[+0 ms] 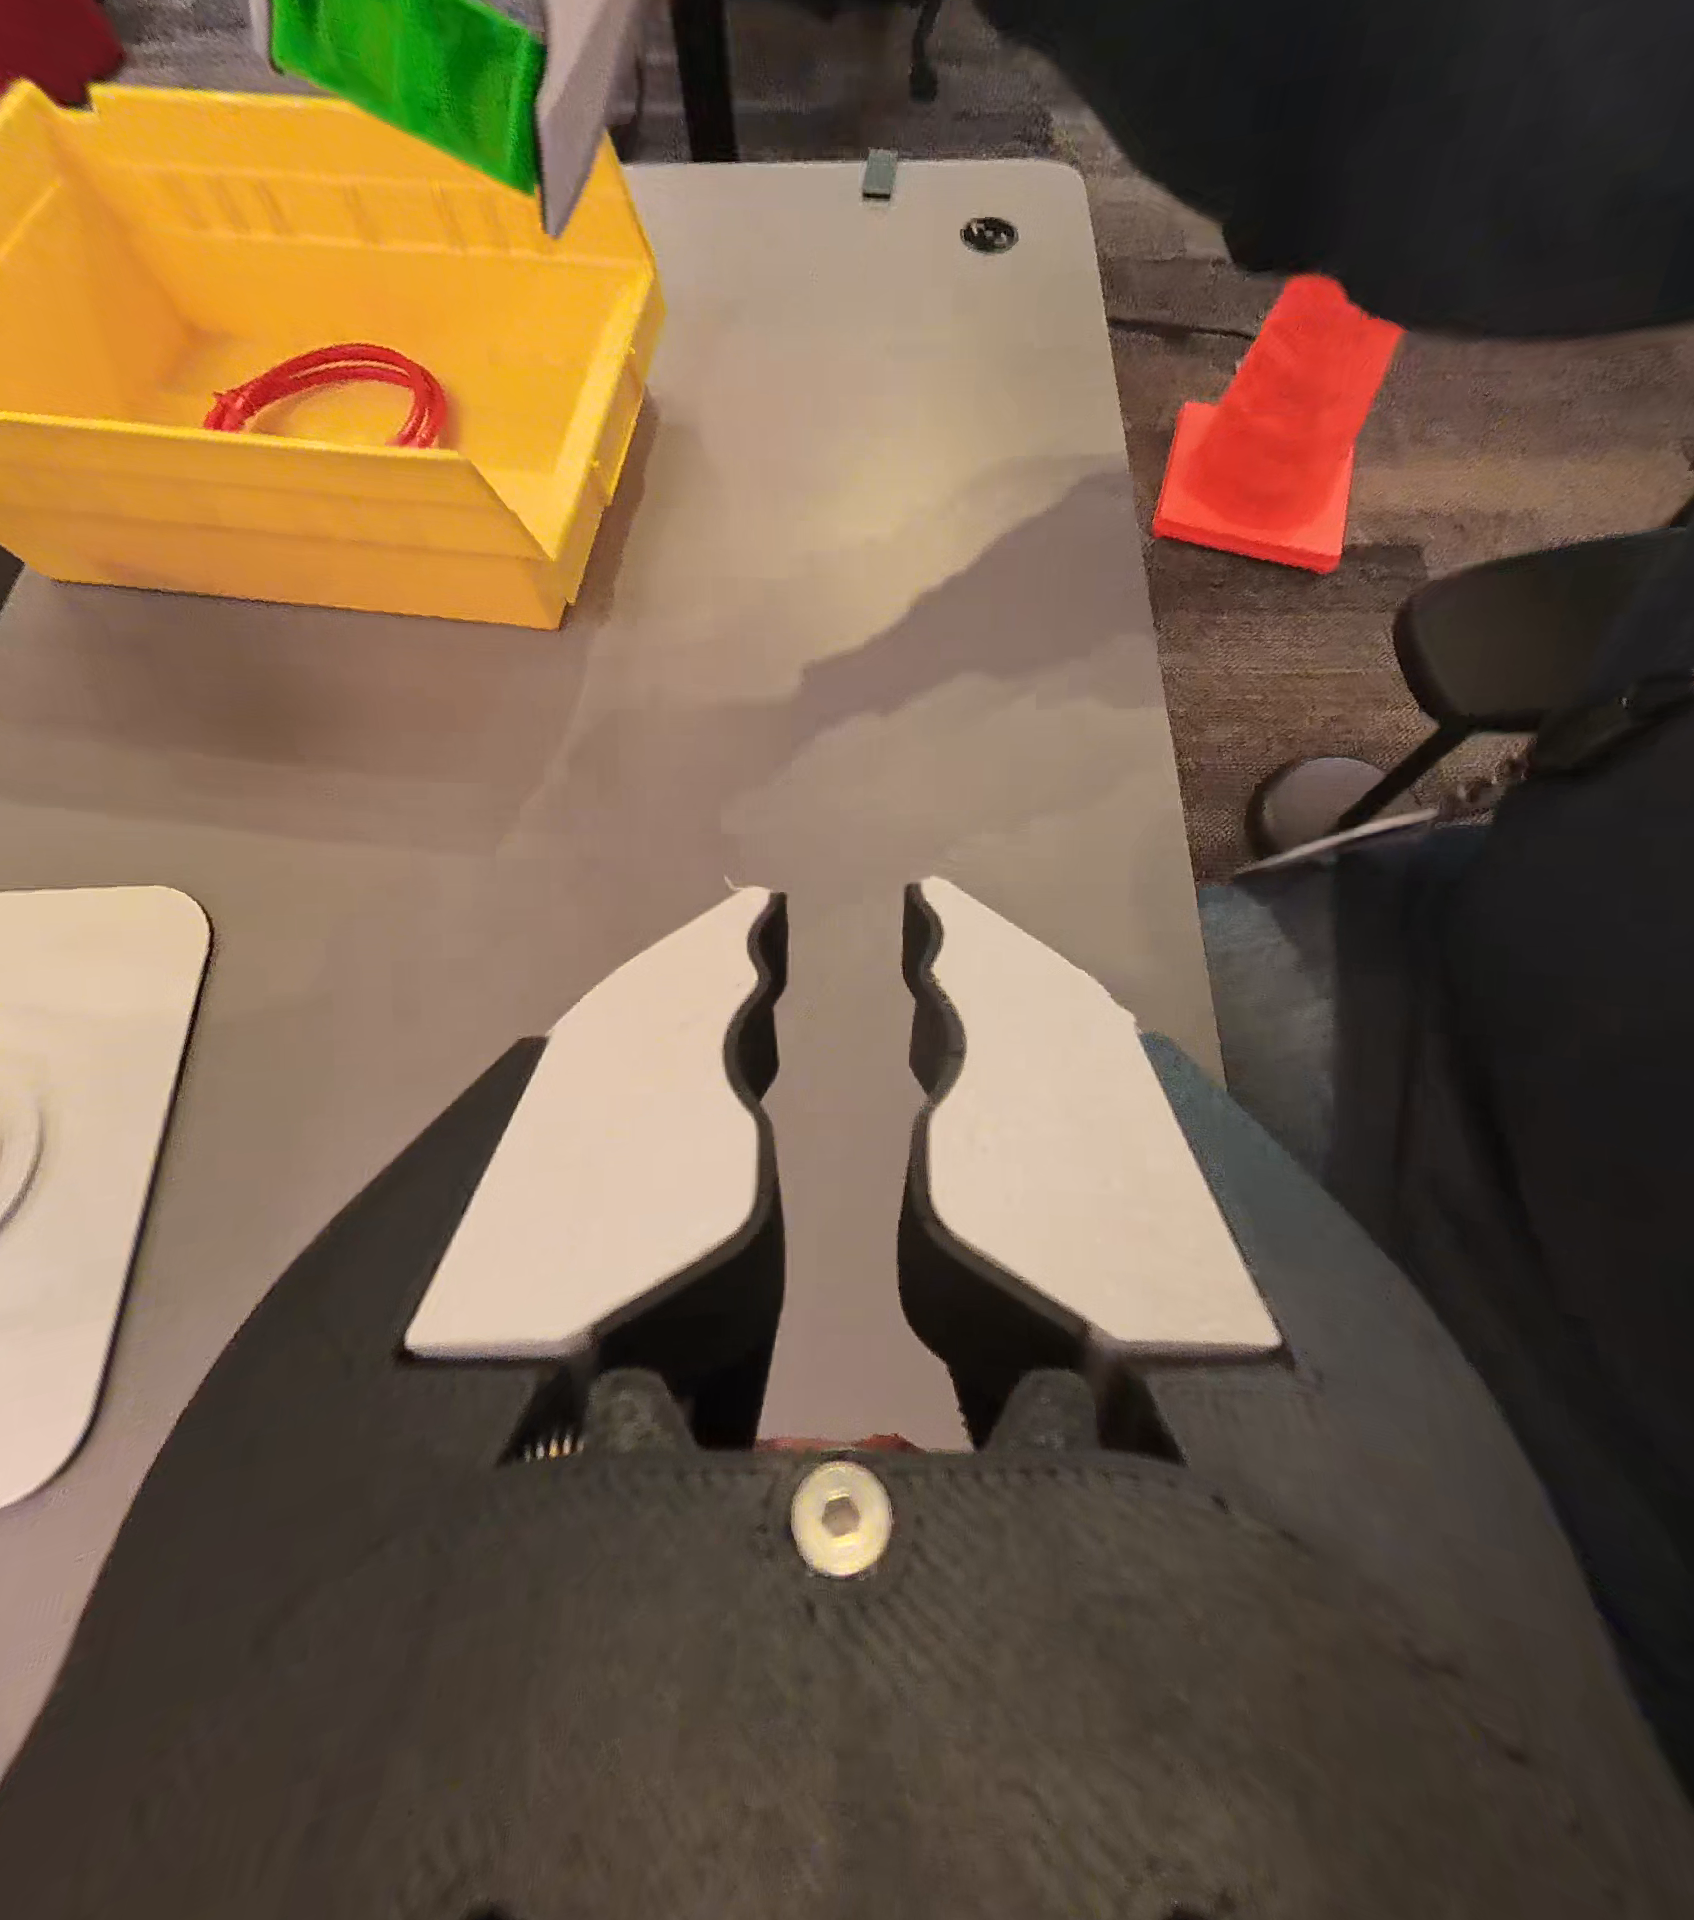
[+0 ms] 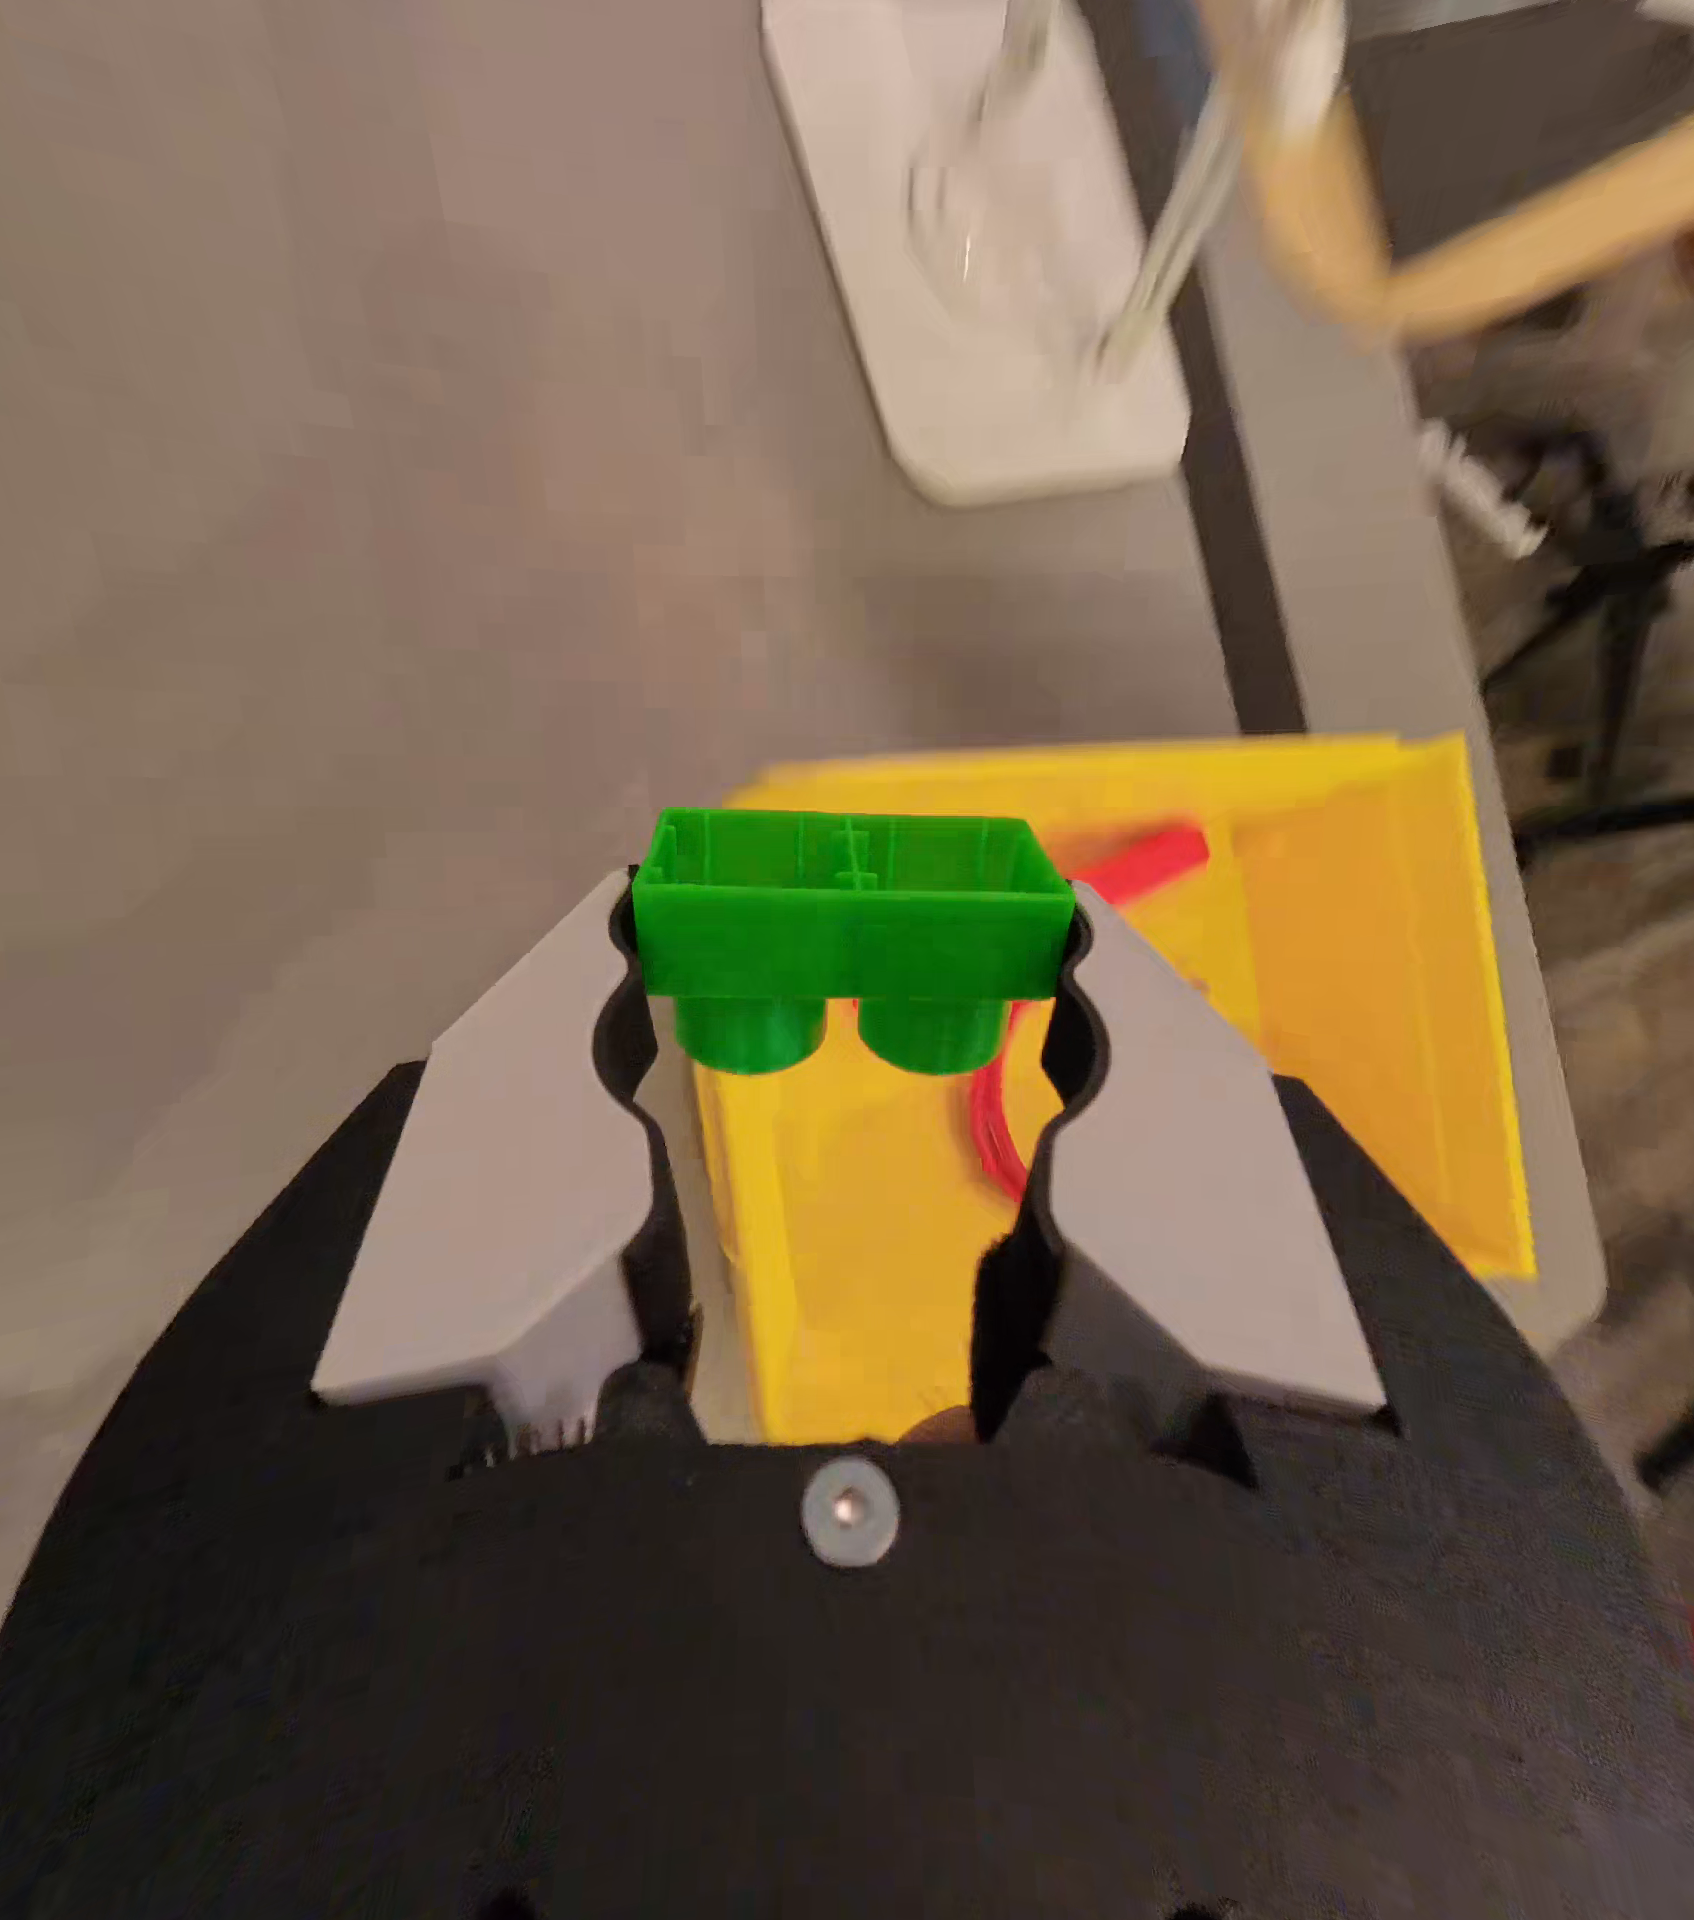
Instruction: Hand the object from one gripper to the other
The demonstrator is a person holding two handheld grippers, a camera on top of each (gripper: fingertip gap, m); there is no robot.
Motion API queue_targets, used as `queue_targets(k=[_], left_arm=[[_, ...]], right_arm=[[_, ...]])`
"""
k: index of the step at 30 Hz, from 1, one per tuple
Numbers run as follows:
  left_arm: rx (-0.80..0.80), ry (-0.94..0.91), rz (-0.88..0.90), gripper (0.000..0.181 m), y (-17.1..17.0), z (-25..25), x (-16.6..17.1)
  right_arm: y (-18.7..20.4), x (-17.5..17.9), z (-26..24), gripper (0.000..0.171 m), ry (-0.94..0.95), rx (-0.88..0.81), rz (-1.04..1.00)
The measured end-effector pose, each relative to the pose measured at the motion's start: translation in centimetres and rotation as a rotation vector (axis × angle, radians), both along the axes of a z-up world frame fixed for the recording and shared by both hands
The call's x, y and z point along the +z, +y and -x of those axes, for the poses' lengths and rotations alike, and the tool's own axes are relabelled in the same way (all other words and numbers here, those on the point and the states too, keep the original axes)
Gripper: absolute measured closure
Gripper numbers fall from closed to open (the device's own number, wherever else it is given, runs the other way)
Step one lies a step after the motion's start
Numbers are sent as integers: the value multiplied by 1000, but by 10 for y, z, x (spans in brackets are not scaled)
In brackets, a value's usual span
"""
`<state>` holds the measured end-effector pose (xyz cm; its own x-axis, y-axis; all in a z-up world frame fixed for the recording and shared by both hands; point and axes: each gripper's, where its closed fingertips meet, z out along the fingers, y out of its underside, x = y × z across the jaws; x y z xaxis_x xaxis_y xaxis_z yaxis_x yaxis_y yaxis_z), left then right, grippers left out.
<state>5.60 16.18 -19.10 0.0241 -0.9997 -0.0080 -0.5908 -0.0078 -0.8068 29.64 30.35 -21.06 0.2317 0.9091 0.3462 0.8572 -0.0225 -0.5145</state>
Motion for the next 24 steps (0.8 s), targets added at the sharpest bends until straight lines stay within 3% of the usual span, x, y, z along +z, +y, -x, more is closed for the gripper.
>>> queue_targets(k=[4,14,18,24], left_arm=[[40,41,-49,168,4,18,-13],[181,154,-80,162,17,74,-47],[207,156,-60,161,18,90,-55],[251,138,-54,157,25,105,-55]], right_arm=[[29,-48,-53,97,-322,-61,125],[49,-139,-106,97,-674,-133,412],[47,-155,-112,97,-747,-109,475],[46,-144,-106,86,-721,-112,492]])
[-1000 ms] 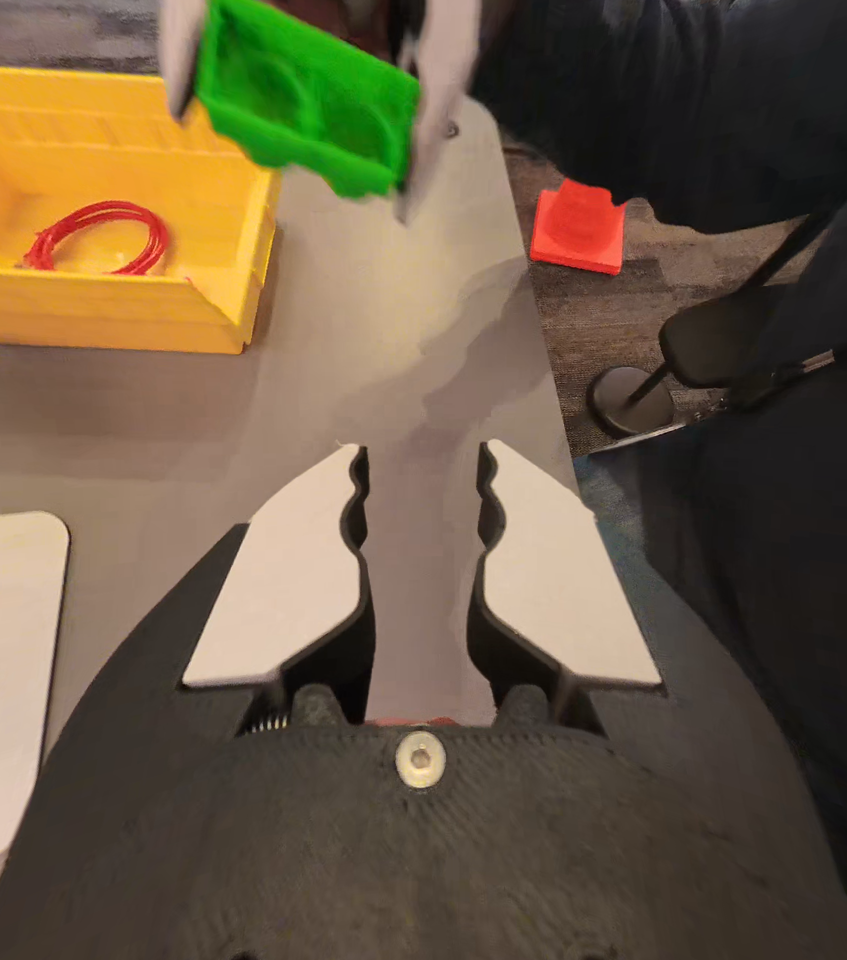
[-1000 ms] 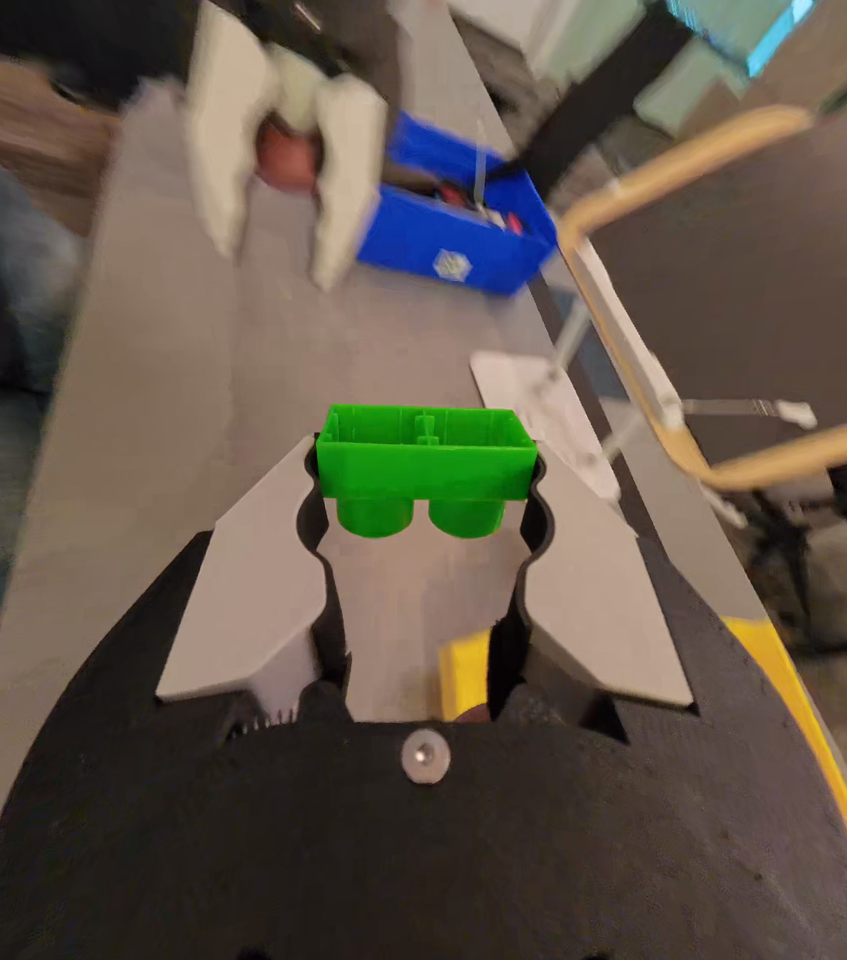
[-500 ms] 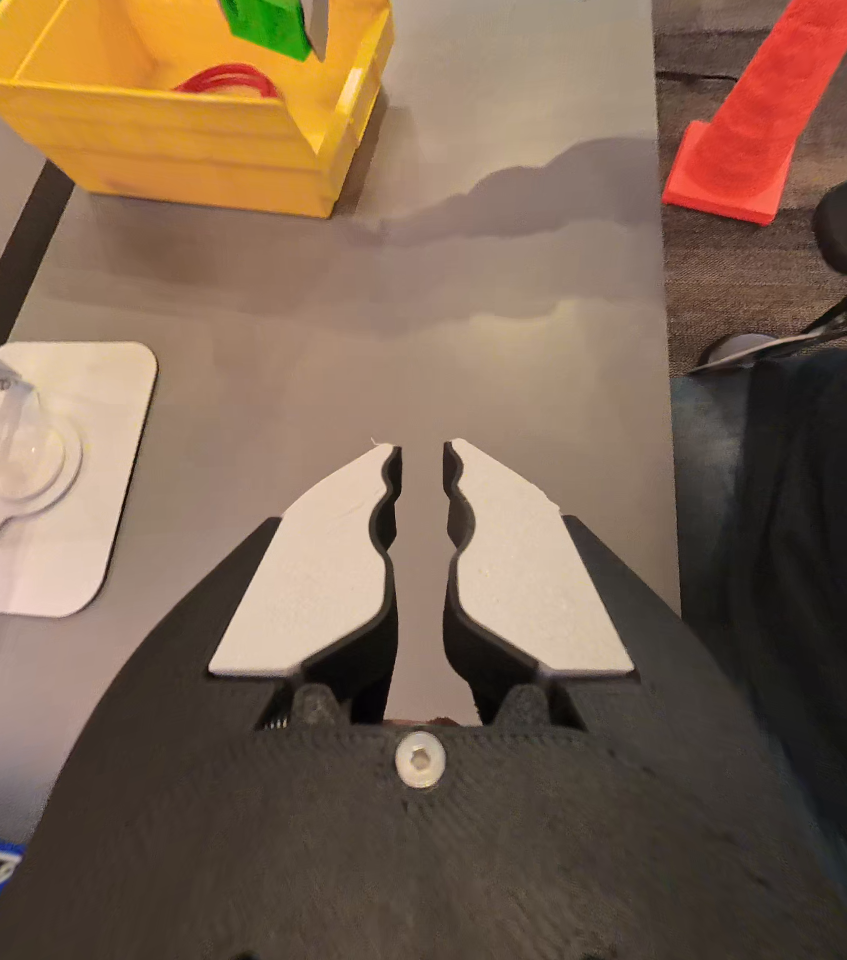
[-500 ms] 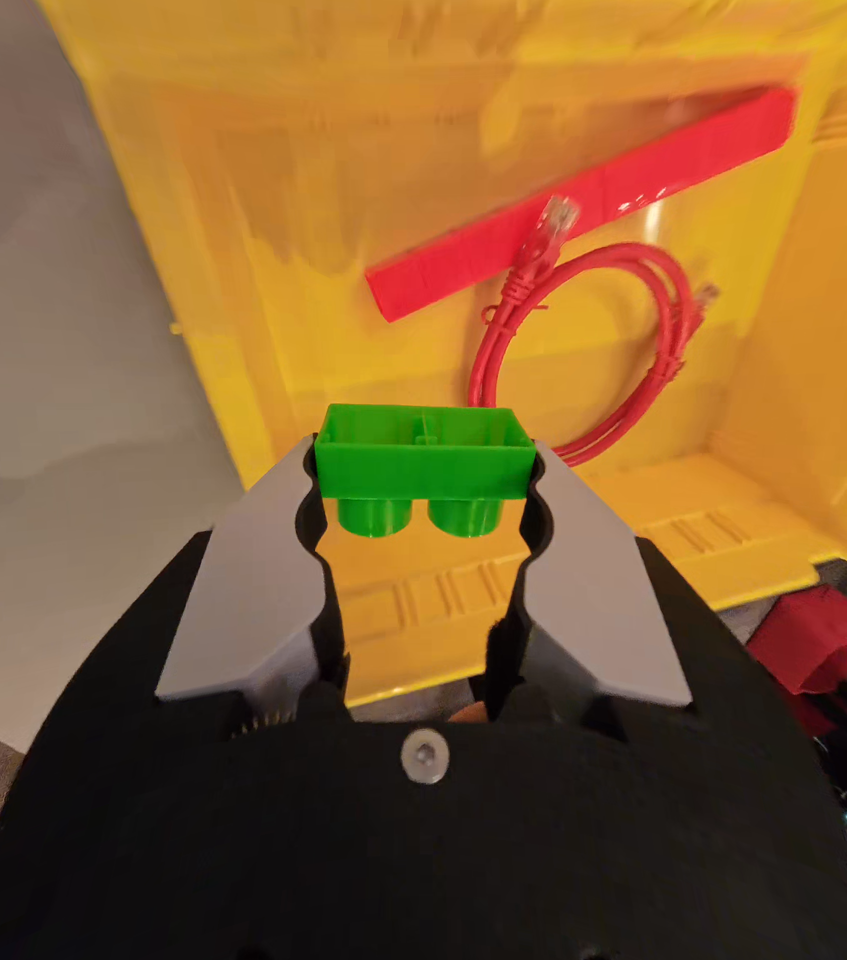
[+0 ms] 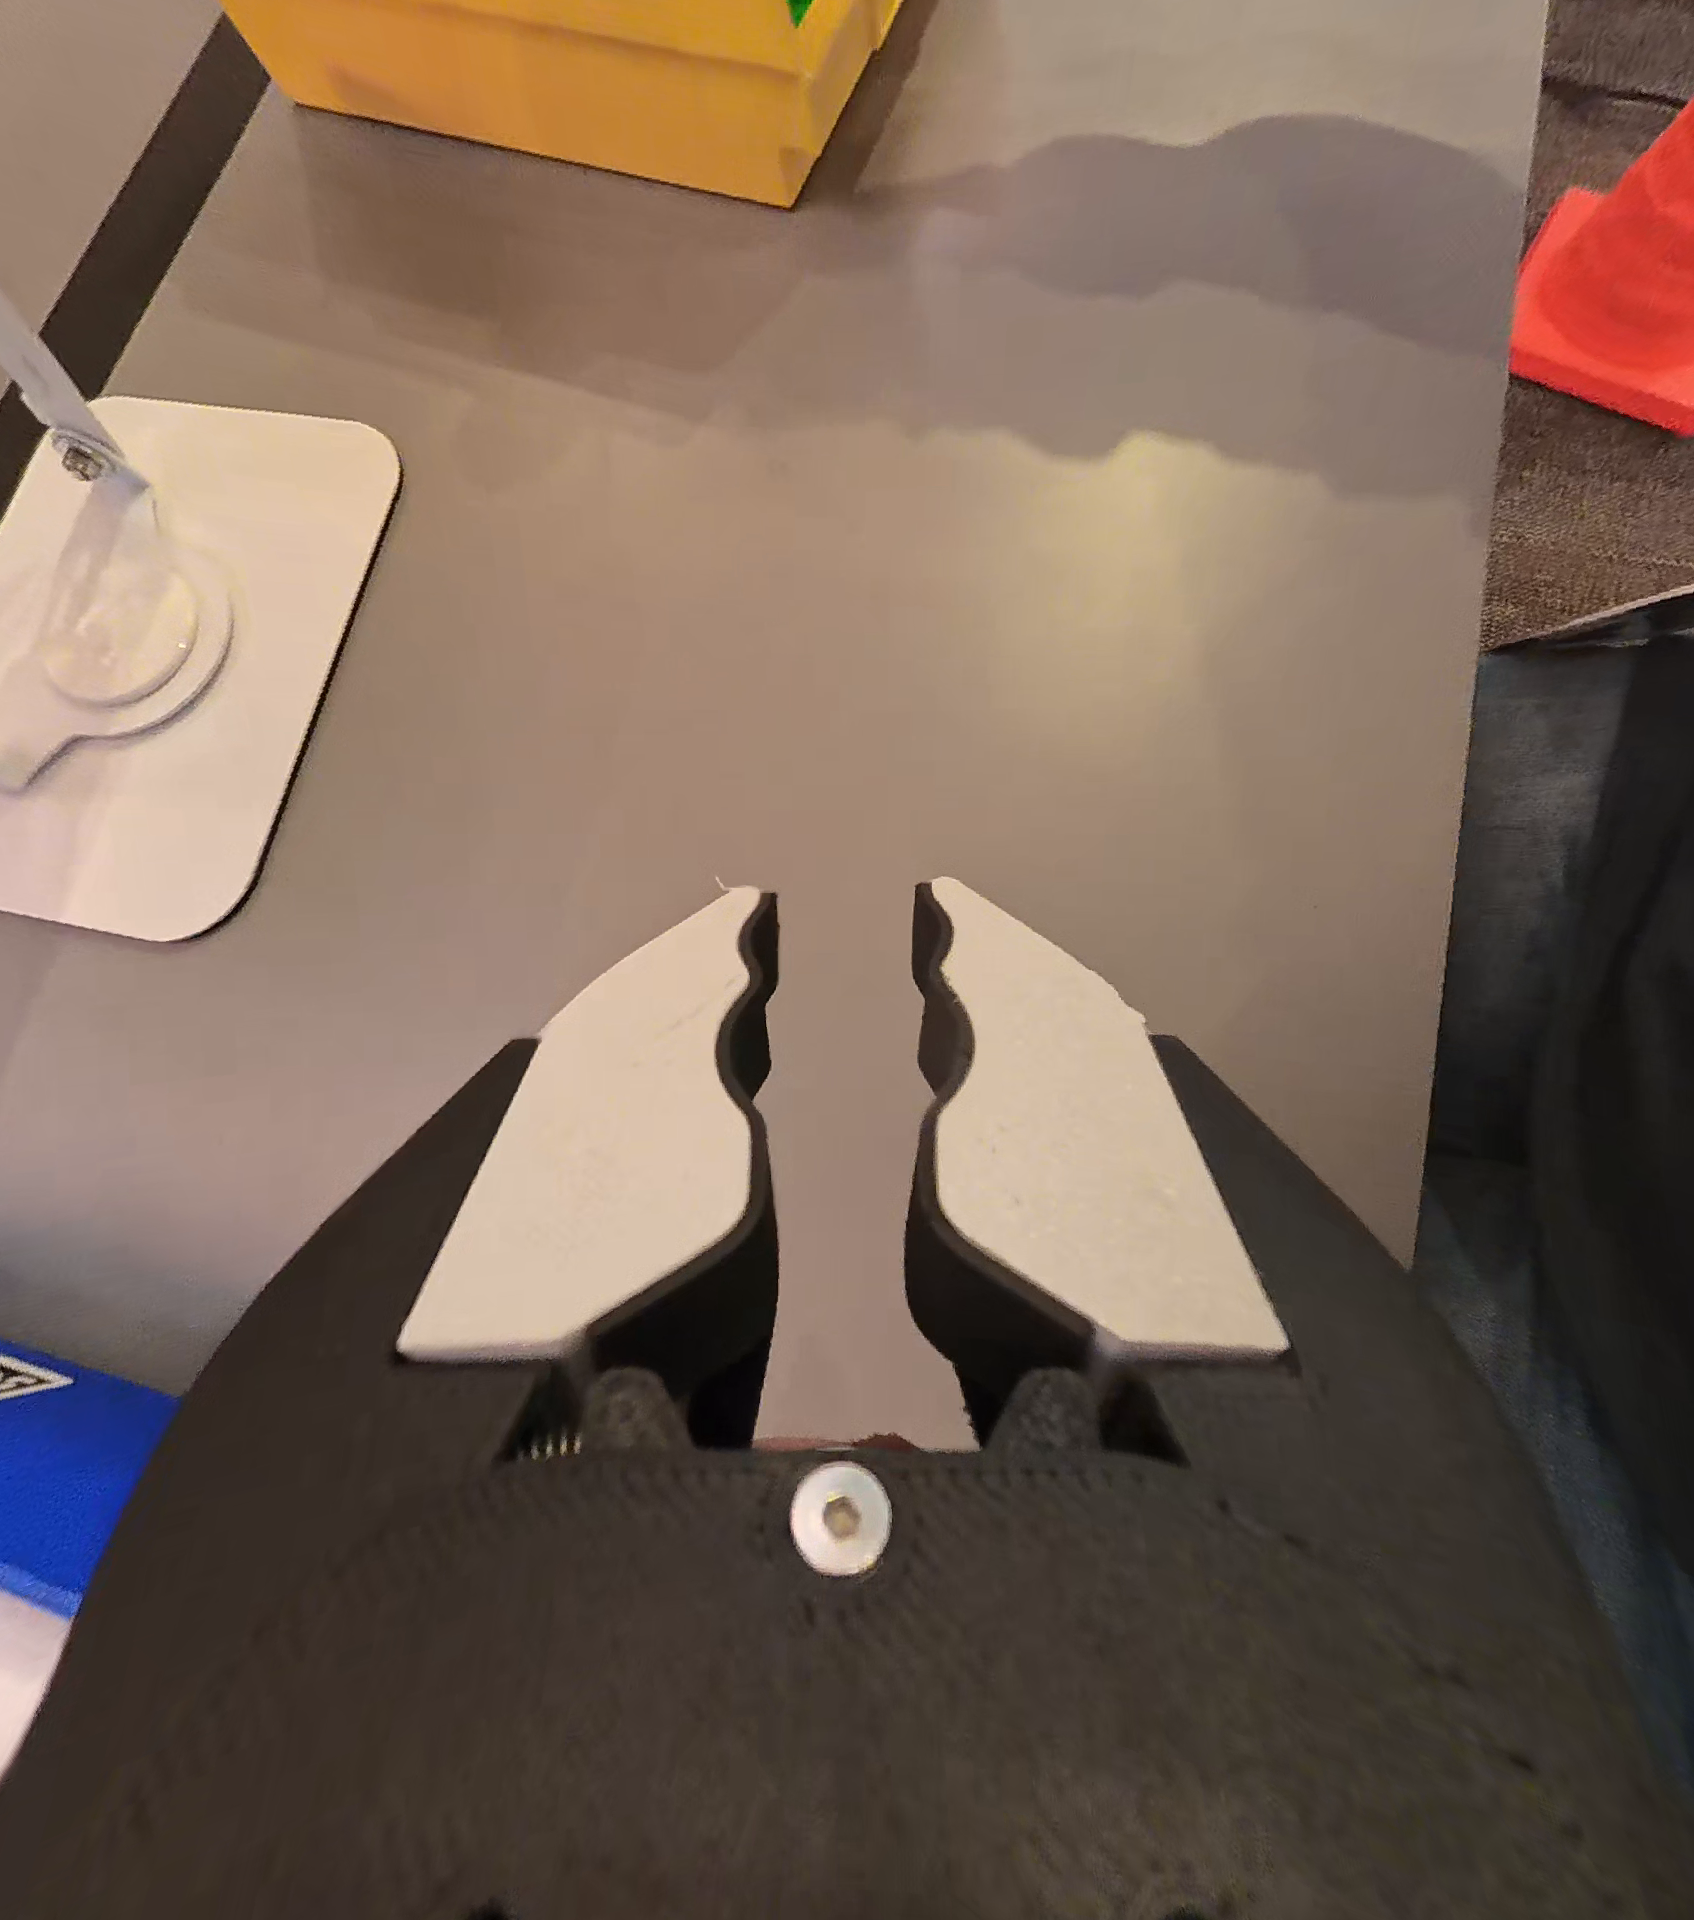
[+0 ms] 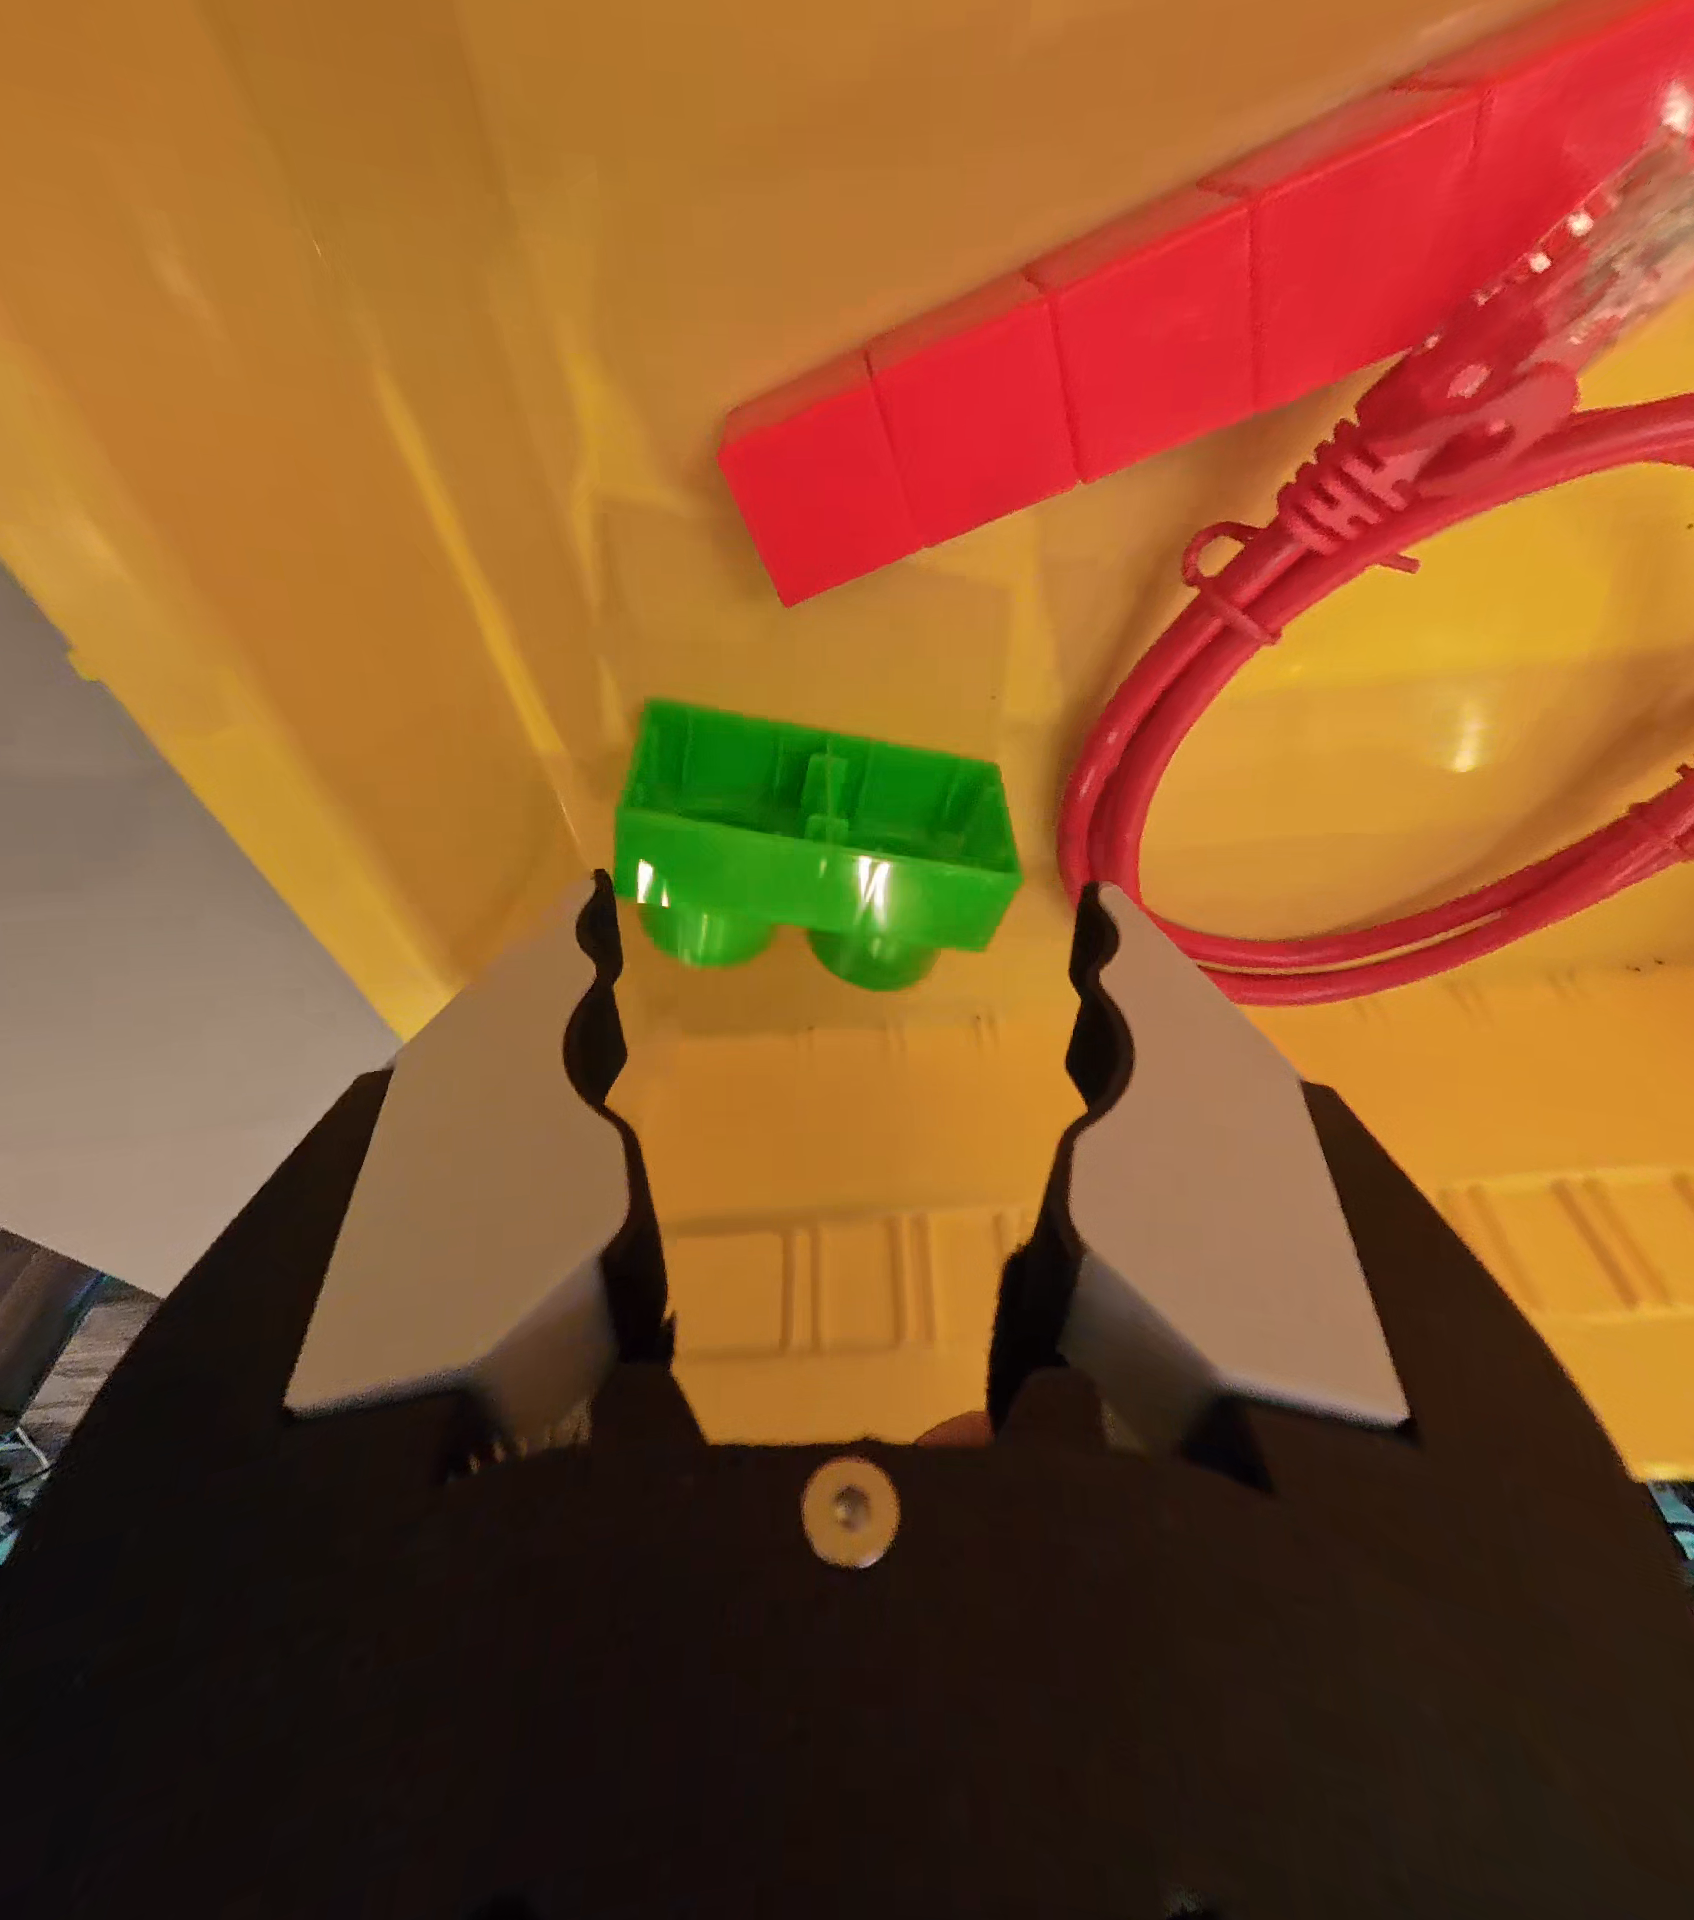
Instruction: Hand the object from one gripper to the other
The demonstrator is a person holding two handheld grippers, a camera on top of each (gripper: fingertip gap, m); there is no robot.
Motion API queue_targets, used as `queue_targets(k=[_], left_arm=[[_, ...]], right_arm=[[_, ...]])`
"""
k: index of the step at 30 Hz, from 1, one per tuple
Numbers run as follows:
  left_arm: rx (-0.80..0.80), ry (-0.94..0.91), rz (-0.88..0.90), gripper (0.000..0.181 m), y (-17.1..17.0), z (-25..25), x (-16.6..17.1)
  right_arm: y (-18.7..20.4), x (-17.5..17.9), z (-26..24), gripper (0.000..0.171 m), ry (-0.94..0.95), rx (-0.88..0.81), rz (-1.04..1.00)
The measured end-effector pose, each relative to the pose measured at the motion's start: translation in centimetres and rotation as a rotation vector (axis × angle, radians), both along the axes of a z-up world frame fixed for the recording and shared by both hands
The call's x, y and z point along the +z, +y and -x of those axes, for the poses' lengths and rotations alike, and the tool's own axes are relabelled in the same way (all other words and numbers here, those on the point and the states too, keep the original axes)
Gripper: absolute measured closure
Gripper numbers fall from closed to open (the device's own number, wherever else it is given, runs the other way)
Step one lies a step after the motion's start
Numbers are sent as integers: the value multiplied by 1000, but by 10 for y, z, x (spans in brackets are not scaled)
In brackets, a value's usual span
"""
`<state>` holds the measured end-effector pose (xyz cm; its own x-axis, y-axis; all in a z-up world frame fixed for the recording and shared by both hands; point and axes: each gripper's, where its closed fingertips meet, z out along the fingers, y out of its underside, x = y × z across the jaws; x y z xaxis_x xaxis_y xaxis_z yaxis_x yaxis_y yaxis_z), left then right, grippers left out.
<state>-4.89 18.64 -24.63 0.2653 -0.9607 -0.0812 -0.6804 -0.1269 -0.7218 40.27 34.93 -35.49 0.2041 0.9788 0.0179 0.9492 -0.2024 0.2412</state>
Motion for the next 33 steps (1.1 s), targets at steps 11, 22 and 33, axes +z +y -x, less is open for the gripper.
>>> queue_targets(k=[11,22,33], left_arm=[[272,67,-141,148,35,81,32],[734,219,-239,142,116,225,40],[852,300,-55,140,148,295,-5]], right_arm=[[9,92,54,93,196,-5,-422],[-31,133,146,105,559,42,-623],[-85,129,205,108,737,103,-589]])
